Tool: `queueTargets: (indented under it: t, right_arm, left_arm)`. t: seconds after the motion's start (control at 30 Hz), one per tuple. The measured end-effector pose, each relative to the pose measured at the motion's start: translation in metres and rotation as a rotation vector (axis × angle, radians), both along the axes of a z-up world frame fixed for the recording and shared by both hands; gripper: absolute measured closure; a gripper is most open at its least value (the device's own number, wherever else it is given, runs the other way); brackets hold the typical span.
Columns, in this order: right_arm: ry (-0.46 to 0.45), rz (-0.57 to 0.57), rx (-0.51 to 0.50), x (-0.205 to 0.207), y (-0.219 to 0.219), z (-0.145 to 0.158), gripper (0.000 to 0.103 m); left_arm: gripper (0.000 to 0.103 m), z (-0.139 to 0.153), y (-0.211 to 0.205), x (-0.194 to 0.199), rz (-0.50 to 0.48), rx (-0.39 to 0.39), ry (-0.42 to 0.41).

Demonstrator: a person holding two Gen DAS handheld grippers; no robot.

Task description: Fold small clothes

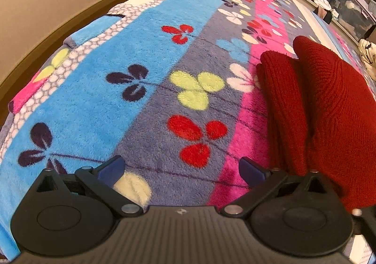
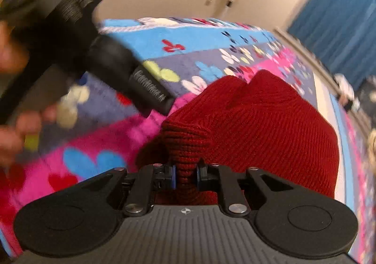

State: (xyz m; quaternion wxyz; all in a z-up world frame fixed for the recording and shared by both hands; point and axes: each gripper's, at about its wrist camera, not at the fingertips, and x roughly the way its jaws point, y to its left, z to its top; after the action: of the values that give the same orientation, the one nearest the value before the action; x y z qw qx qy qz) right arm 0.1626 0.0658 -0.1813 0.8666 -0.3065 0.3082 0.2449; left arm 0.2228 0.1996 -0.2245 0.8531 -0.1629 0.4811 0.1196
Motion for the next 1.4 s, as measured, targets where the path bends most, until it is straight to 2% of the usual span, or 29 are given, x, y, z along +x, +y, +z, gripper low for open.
queueTargets:
  t: [0.07,0.1,0.17,0.2,0.23,0.27,0.3,0.33,0.37,0.4,0.47,0.53,0.57,0.6,0.67,0.7,0.77,0.8,0.83,0.87,1.0,1.17,1.23,1.33,1.4]
  right_arm:
    - [0.006,-0.015,0.050,0.001,-0.002,0.010,0.087]
    - [0.019,-0.018,0.047,0.005,-0.003,0.006,0.087]
    - [0.059,-0.006,0.023,0.010,-0.003,-0.008,0.075]
    - [0.055,-0.003,0.025,0.009,-0.003,-0.010,0.075]
    - [0.066,-0.011,0.042,0.008,-0.003,-0.007,0.070]
    - [0.113,-0.019,0.080,0.009,-0.006,0.001,0.058]
    - [0.191,-0.020,0.148,0.010,-0.012,0.014,0.052]
    - [0.234,-0.024,0.212,0.011,-0.020,0.027,0.052]
    - [0.250,-0.035,0.264,0.010,-0.029,0.042,0.052]
    - [0.228,-0.070,0.296,0.007,-0.041,0.056,0.052]
    - [0.145,-0.165,0.325,0.002,-0.066,0.077,0.052]
    - [0.048,-0.273,0.310,0.000,-0.090,0.085,0.055]
    - [0.011,-0.303,0.292,0.002,-0.097,0.084,0.063]
    - [-0.012,-0.340,0.266,0.005,-0.103,0.080,0.066]
    - [-0.003,-0.379,0.247,0.014,-0.112,0.068,0.071]
    - [0.026,-0.388,0.227,0.019,-0.112,0.058,0.071]
    - [0.231,-0.376,0.175,0.026,-0.110,0.018,0.074]
    - [0.251,-0.386,0.167,0.021,-0.111,0.002,0.074]
    - [0.223,-0.372,0.145,0.016,-0.110,-0.006,0.074]
    - [0.200,-0.363,0.143,0.009,-0.108,-0.005,0.074]
    - [0.263,-0.415,0.290,-0.006,-0.123,0.031,0.073]
    - [0.154,-0.409,0.359,-0.069,-0.145,0.095,0.042]
    - [0.122,-0.406,0.376,-0.094,-0.156,0.115,0.035]
    - [0.083,-0.427,0.393,-0.123,-0.174,0.135,0.028]
    - [0.093,-0.453,0.409,-0.136,-0.184,0.142,0.025]
  left_arm:
    - [0.000,0.001,0.003,0.000,0.019,-0.024,-0.008]
    - [0.000,0.000,0.003,0.001,0.022,-0.027,-0.007]
    - [0.000,0.000,0.002,0.002,0.015,-0.015,-0.005]
    - [0.000,0.000,0.001,0.001,0.009,-0.009,-0.007]
    - [0.000,0.001,0.001,0.001,0.004,-0.005,-0.009]
    - [0.000,0.001,0.001,0.000,0.003,-0.009,-0.010]
    - [0.000,0.002,0.003,-0.001,0.010,-0.019,-0.014]
    - [0.000,0.004,0.004,-0.002,0.014,-0.030,-0.016]
    - [0.000,0.008,0.004,-0.003,0.011,-0.037,-0.018]
    - [0.000,0.012,0.003,-0.005,0.001,-0.041,-0.029]
    - [0.000,0.026,0.003,-0.011,0.001,-0.053,-0.067]
    - [0.000,0.044,0.004,-0.019,0.020,-0.082,-0.123]
    - [0.000,0.052,0.003,-0.021,0.032,-0.098,-0.152]
    - [0.000,0.061,0.001,-0.022,0.034,-0.117,-0.185]
    - [0.000,0.068,-0.011,-0.014,-0.013,-0.119,-0.199]
    - [0.000,0.065,-0.021,-0.009,-0.037,-0.091,-0.170]
    - [0.000,0.047,-0.044,0.000,-0.089,-0.020,-0.098]
    - [0.000,0.032,-0.055,0.003,-0.110,0.037,-0.041]
    - [0.000,0.016,-0.064,0.003,-0.126,0.075,0.015]
    - [0.000,0.010,-0.066,-0.002,-0.122,0.075,0.001]
    - [0.000,0.030,-0.049,-0.014,-0.063,0.008,0.006]
    - [0.000,0.071,-0.049,-0.063,-0.060,0.030,-0.009]
    - [0.000,0.089,-0.059,-0.090,-0.093,0.036,-0.018]
    - [0.000,0.108,-0.080,-0.126,-0.166,0.085,-0.024]
    - [0.000,0.118,-0.090,-0.148,-0.181,0.091,-0.023]
